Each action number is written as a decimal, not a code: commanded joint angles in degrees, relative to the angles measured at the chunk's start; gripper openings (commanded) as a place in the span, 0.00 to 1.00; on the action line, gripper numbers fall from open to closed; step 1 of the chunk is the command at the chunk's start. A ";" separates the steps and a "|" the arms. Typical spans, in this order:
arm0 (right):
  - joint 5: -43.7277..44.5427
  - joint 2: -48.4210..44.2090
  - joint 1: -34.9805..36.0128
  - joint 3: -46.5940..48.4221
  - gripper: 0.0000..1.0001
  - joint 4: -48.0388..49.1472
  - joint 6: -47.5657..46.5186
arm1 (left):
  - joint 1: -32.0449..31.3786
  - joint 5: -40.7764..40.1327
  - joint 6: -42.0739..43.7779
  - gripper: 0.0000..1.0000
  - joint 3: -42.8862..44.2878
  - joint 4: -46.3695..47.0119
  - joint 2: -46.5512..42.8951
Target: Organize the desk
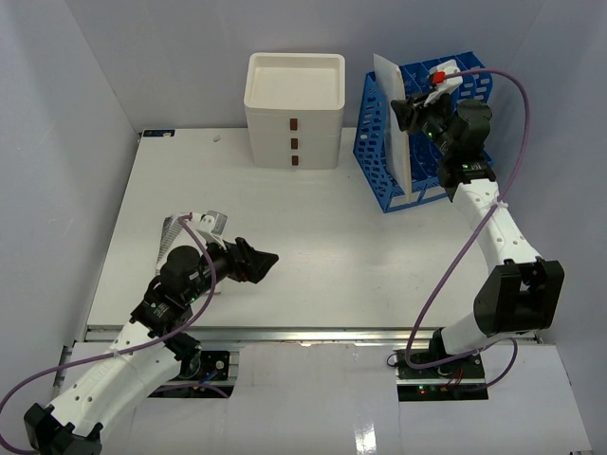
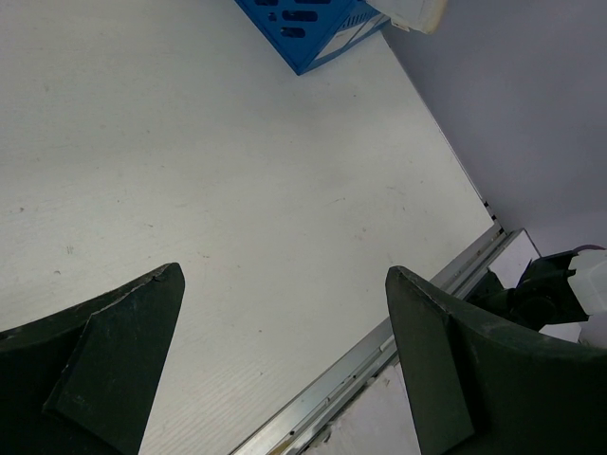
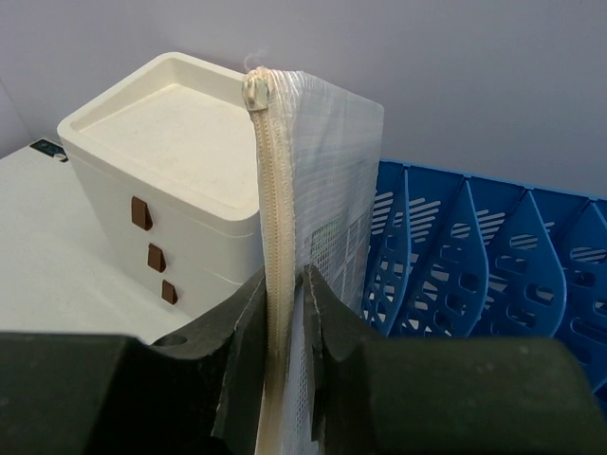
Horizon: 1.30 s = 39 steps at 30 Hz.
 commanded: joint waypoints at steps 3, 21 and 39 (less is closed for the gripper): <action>-0.37 0.41 -0.28 2.28 0.65 -4.63 -3.37 | 0.14 -0.91 -0.20 0.98 1.58 -0.72 -0.51; 7.98 13.52 0.16 22.95 0.51 -34.52 -6.77 | 0.14 -0.11 -0.77 0.98 1.06 -0.38 -1.12; -4.67 5.95 0.11 19.96 0.08 -14.10 -4.98 | 0.14 -0.52 -1.03 0.98 1.77 -2.08 -3.11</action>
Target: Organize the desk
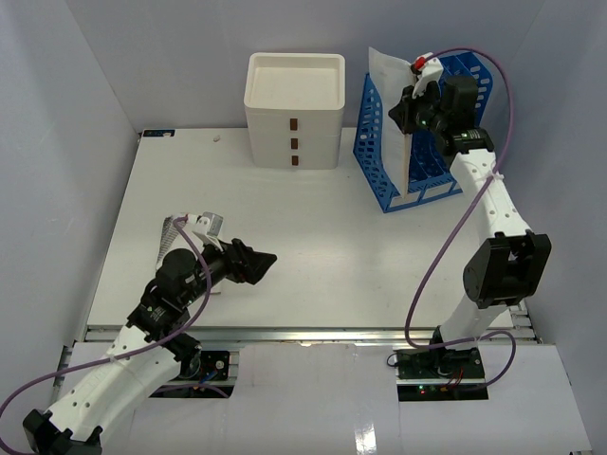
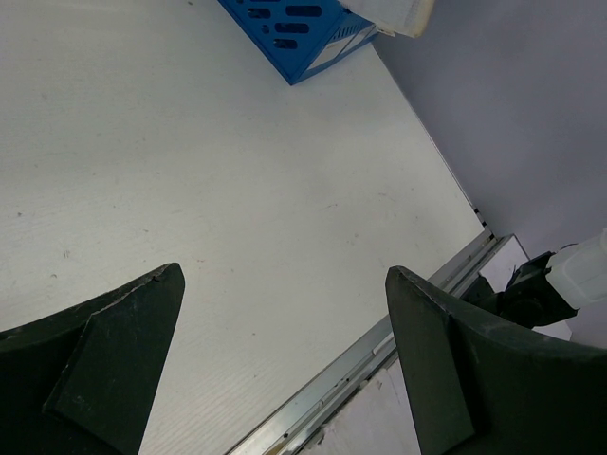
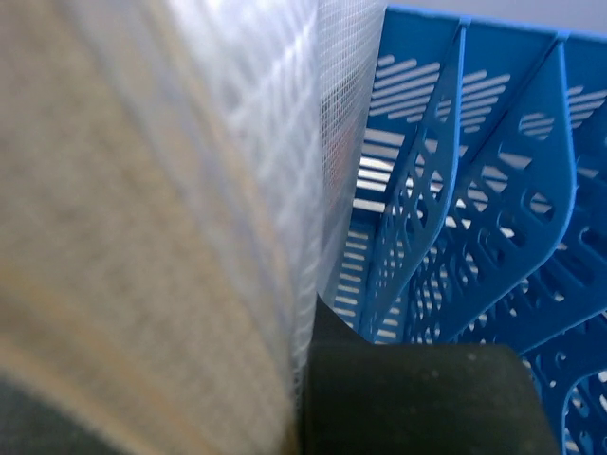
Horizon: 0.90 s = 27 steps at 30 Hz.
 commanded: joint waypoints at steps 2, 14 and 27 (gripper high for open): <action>-1.07 -7.27 0.12 -2.89 0.08 21.78 -0.47 | 0.14 -0.54 -0.47 0.98 2.12 -1.50 -0.85; -1.66 -6.36 0.16 -16.49 0.08 41.54 1.88 | 0.14 -0.62 -2.07 0.98 2.24 -1.51 -1.17; -5.66 -5.00 -1.60 -28.10 0.08 57.73 0.37 | 0.14 -0.42 -0.39 0.98 2.62 -2.08 0.73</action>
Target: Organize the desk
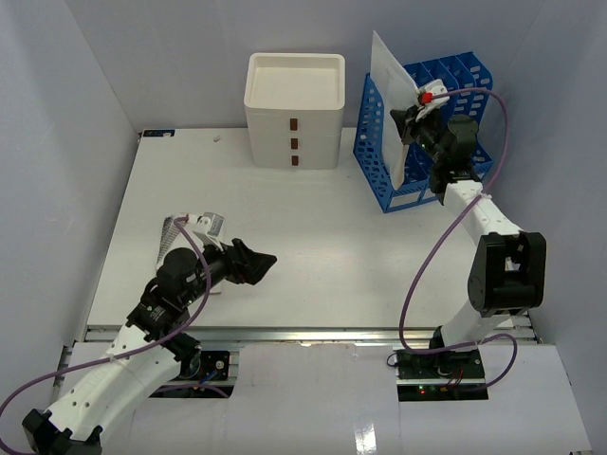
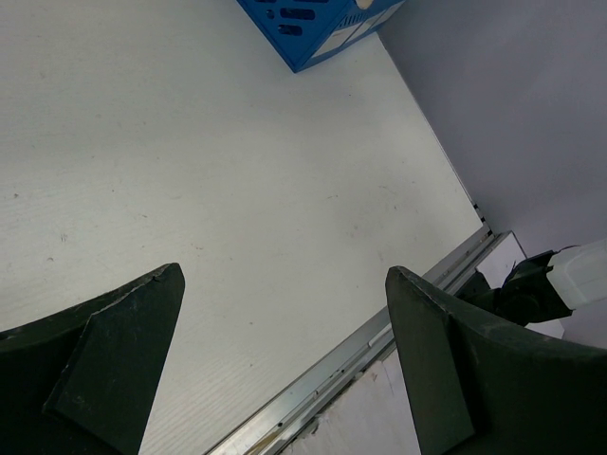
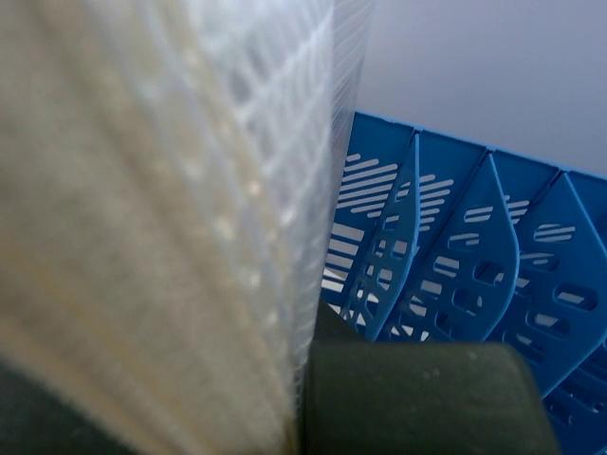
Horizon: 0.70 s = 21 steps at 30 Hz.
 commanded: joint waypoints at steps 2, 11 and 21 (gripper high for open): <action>-3.65 -0.95 -0.18 -3.36 0.08 15.14 -0.39 | 0.13 -0.27 0.80 0.98 1.88 0.21 0.98; -2.55 1.29 -0.21 -0.58 0.08 18.30 -0.56 | 0.14 -0.36 1.32 0.98 1.41 0.20 2.00; -5.52 -0.18 -0.62 -6.71 0.63 19.67 -1.34 | 0.14 -5.45 2.29 0.98 2.53 -2.49 3.98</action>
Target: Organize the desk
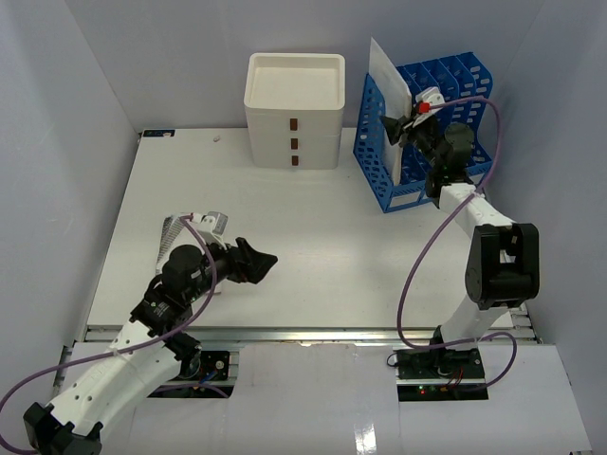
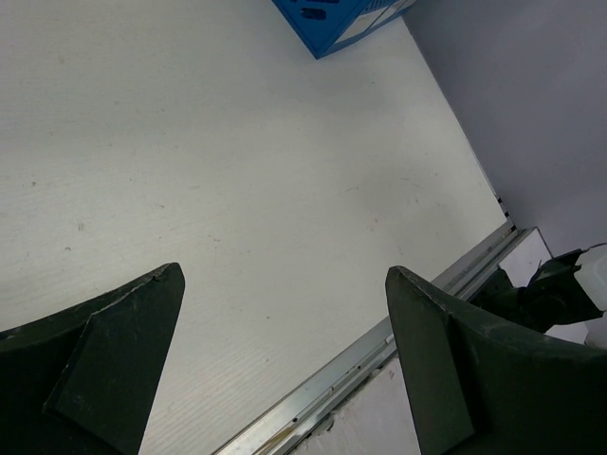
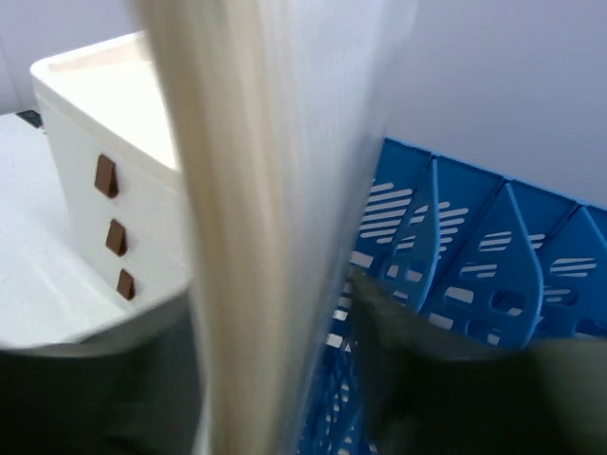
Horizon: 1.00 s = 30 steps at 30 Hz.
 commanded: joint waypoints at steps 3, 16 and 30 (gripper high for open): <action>-4.36 -8.72 -0.55 -4.15 0.80 -4.85 -5.09 | 0.14 -11.76 -0.25 0.98 5.31 -6.88 4.42; -17.07 -27.81 -4.13 -6.99 0.90 -36.03 -6.07 | 17.94 -11.08 6.88 0.98 24.38 -19.94 33.79; -36.50 -34.22 -4.14 -23.98 0.90 -43.03 -7.80 | 30.36 -3.85 18.39 0.97 37.57 -23.18 60.85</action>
